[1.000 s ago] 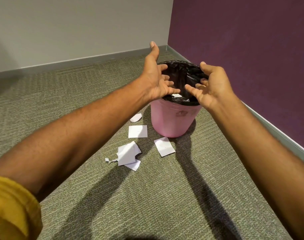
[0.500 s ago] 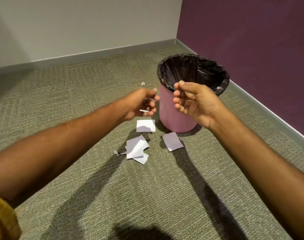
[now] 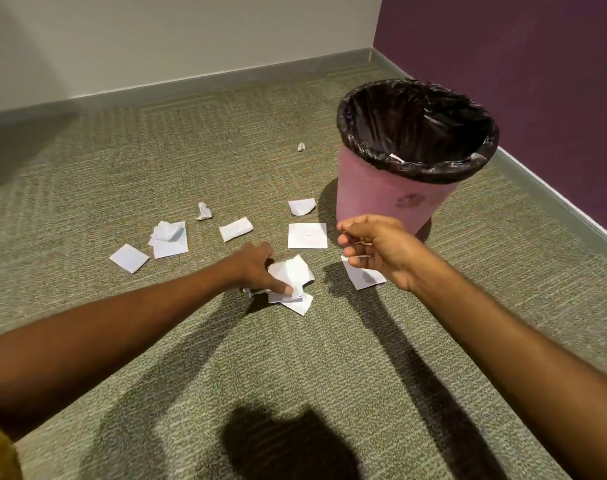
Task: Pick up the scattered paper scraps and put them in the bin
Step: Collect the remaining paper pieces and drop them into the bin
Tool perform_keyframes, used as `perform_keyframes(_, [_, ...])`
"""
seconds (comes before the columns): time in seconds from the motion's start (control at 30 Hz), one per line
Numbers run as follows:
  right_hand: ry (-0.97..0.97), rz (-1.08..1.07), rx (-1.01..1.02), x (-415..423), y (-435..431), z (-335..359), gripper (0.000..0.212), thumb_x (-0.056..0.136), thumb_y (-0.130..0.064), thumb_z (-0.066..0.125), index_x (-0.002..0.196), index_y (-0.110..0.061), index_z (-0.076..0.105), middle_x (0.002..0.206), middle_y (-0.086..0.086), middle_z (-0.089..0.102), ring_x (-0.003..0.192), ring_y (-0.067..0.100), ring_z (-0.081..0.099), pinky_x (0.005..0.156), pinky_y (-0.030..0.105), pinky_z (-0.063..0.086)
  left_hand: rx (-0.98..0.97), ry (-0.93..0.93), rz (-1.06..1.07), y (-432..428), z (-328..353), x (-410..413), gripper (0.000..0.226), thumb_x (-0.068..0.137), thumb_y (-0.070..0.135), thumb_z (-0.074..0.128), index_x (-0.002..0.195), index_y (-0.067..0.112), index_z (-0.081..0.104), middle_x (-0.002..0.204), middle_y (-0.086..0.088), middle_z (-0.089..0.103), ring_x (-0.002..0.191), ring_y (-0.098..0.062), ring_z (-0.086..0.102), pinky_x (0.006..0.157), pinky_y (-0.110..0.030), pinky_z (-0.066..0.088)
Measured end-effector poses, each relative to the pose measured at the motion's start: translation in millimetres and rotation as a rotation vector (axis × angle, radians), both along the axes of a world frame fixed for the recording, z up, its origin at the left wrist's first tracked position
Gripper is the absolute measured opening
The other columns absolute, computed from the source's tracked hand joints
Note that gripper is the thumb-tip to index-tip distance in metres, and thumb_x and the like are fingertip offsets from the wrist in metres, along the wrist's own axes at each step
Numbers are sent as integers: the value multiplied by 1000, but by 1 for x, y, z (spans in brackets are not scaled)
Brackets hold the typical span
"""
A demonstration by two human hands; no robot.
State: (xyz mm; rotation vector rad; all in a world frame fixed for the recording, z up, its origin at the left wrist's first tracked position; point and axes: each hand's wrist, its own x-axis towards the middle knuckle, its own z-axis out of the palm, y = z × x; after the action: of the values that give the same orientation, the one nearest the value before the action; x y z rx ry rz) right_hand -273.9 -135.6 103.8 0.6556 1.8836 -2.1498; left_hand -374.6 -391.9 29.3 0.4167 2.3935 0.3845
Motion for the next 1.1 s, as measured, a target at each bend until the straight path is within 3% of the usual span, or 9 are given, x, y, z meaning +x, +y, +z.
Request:
perform_keyframes(0.13, [-63, -24, 92, -1, 5, -29, 16, 103, -10, 65, 116, -3, 72, 81, 6, 72, 61, 14, 61, 56, 26, 54, -42, 82, -100, 10, -11, 15, 123, 50, 82, 88, 148, 31, 36, 142, -8, 40, 130, -31, 44, 102, -50, 50])
perform_keyframes(0.23, [-92, -37, 269, 2, 10, -51, 12, 101, -17, 71, 106, -6, 74, 88, 8, 71, 68, 16, 60, 60, 29, 53, -69, 141, -142, 18, -18, 22, 126, 53, 77, 90, 153, 28, 30, 150, -12, 36, 139, -36, 38, 105, -53, 49])
perform_keyframes(0.4, [-52, 68, 691, 11, 17, -83, 34, 92, -47, 80, 104, -17, 72, 101, -3, 75, 89, 20, 72, 81, 39, 60, -144, 236, -188, 24, -20, 25, 90, 80, 62, 82, 146, 17, 41, 146, -14, 43, 133, -37, 47, 102, -52, 53])
perform_keyframes(0.5, [-80, 194, 1067, 17, 20, -99, 56, 88, -62, 78, 124, -21, 64, 126, -1, 60, 107, 21, 63, 82, 38, 53, -106, 227, -191, 22, -16, 21, 60, 93, 54, 72, 135, 16, 53, 135, -11, 50, 121, -32, 55, 97, -49, 55])
perform_keyframes(0.6, [-129, 253, 1261, 20, 21, -115, 78, 85, -68, 77, 141, -18, 53, 138, 8, 52, 122, 30, 55, 90, 44, 55, 23, 188, -118, 17, -12, 15, 35, 100, 39, 65, 126, 14, 64, 123, -8, 60, 103, -27, 64, 88, -44, 59])
perform_keyframes(0.7, [-75, 308, 1414, 23, 21, -125, 75, 89, -58, 77, 144, -14, 50, 141, 15, 53, 124, 37, 54, 94, 49, 56, 179, 114, 29, 11, -8, 8, 20, 104, 24, 62, 115, 9, 68, 98, -7, 72, 83, -24, 73, 72, -39, 61])
perform_keyframes(0.83, [-37, 359, 1512, 24, 20, -126, 58, 97, -39, 69, 144, -9, 51, 137, 19, 60, 121, 38, 55, 93, 47, 57, 279, 241, 122, -1, 4, -2, 16, 102, 32, 67, 111, 19, 68, 93, -5, 72, 76, -22, 71, 58, -34, 55])
perform_keyframes(0.97, [17, 348, 1480, 25, 19, -124, 56, 97, -26, 67, 148, -9, 51, 131, 19, 62, 116, 37, 55, 92, 48, 56, 434, 199, 271, -13, 9, -15, 19, 93, 32, 77, 99, 13, 73, 90, -8, 76, 80, -29, 75, 64, -44, 59])
perform_keyframes(1.1, [71, 311, 1406, 27, 19, -124, 45, 98, -12, 66, 142, -7, 61, 118, 16, 62, 104, 30, 58, 84, 45, 58, 532, 11, 454, -20, 6, -21, 22, 91, 21, 72, 103, 3, 71, 102, -20, 77, 87, -38, 74, 72, -37, 53])
